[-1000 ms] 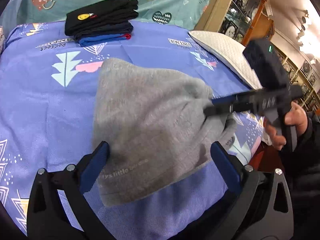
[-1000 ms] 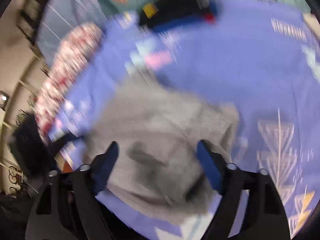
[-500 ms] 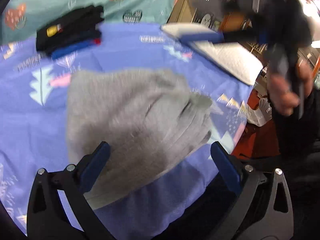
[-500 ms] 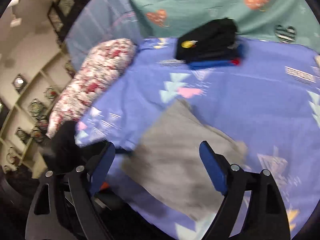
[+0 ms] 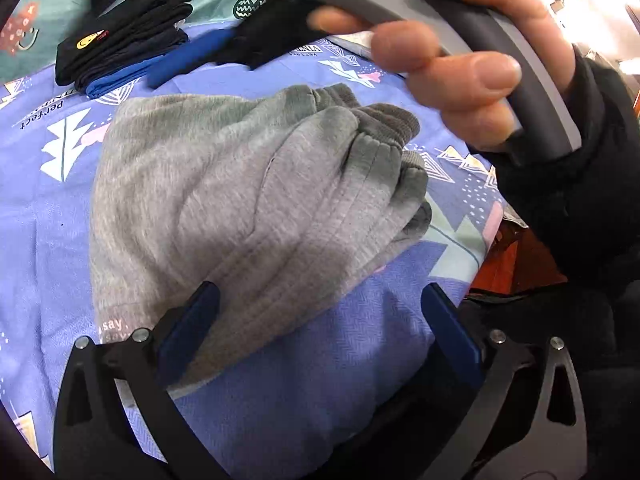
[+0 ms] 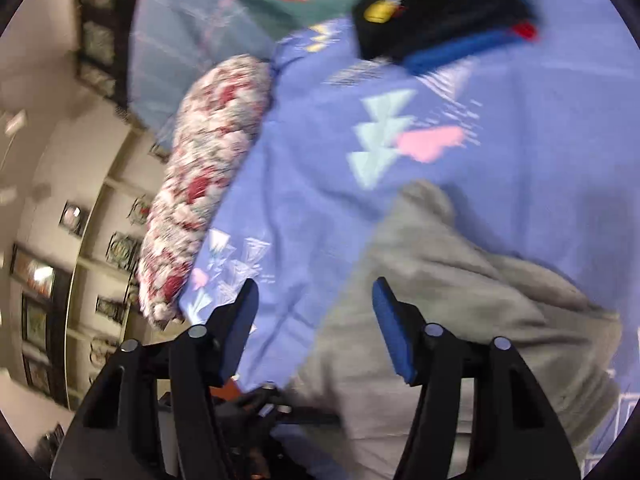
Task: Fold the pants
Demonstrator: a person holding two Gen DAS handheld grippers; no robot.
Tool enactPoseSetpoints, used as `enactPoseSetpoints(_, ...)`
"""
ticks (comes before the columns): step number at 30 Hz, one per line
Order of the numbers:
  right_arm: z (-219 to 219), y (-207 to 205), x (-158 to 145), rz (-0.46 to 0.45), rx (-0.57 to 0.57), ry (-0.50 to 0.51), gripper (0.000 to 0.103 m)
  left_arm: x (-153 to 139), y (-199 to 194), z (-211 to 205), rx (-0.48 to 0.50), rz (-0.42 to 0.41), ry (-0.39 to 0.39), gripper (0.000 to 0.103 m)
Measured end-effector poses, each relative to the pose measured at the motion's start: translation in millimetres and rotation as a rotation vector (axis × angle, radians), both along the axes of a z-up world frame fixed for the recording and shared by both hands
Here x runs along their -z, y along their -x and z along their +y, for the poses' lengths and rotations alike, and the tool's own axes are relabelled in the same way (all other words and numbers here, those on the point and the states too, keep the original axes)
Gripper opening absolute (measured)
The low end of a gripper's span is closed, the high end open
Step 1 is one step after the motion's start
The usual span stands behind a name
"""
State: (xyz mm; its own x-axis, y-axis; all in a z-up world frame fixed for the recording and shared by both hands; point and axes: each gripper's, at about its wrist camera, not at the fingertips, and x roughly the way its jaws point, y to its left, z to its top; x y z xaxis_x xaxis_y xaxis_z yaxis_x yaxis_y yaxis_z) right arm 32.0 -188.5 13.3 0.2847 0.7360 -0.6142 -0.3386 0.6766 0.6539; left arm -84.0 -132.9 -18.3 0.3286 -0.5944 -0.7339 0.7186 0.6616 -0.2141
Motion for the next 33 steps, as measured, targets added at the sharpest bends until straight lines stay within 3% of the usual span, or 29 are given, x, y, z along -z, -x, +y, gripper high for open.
enactPoseSetpoints(2, 10, -15, 38, 0.086, 0.034, 0.08, 0.07, 0, 1, 0, -0.001, 0.007, 0.008, 0.101)
enactPoseSetpoints(3, 14, -27, 62, 0.148, 0.047, 0.087, 0.069, 0, 0, 2, -0.005, 0.008, 0.008, 0.101)
enactPoseSetpoints(4, 15, -29, 78, 0.149, 0.061, 0.066, 0.068, 0, 0, 1, -0.013, 0.008, 0.005, 0.101)
enactPoseSetpoints(7, 10, -13, 53, 0.076, 0.053, 0.027, 0.069, -5, 4, 7, -0.009, -0.004, 0.047, 0.101)
enactPoseSetpoints(10, -23, 14, 8, 0.006, 0.074, -0.049, 0.085, -26, 4, 25, -0.013, -0.021, 0.111, 0.101)
enactPoseSetpoints(13, -77, 54, -30, -0.117, 0.196, 0.025, 0.102, -53, -7, 60, -0.076, -0.068, 0.207, 0.101)
enactPoseSetpoints(15, -120, 80, -32, -0.122, 0.31, 0.122, 0.102, -55, -31, 82, -0.13, -0.018, 0.243, 0.101)
enactPoseSetpoints(17, -153, 100, -8, -0.017, 0.397, 0.194, 0.102, -45, -60, 93, -0.199, 0.043, 0.214, 0.101)
enactPoseSetpoints(21, -164, 113, 59, 0.153, 0.39, 0.076, 0.102, -7, -118, 95, -0.224, 0.251, 0.158, 0.101)
enactPoseSetpoints(24, -145, 103, 81, 0.184, 0.327, -0.017, 0.102, 13, -146, 75, -0.187, 0.35, 0.137, 0.101)
enactPoseSetpoints(27, -123, 85, 86, 0.184, 0.255, -0.015, 0.102, 32, -156, 61, -0.152, 0.458, 0.16, 0.101)
enactPoseSetpoints(30, -115, 72, 85, 0.171, 0.251, 0.009, 0.102, 38, -161, 53, -0.152, 0.475, 0.152, 0.101)
enactPoseSetpoints(33, -125, 72, 88, 0.188, 0.305, -0.068, 0.102, 39, -159, 46, -0.151, 0.459, 0.113, 0.101)
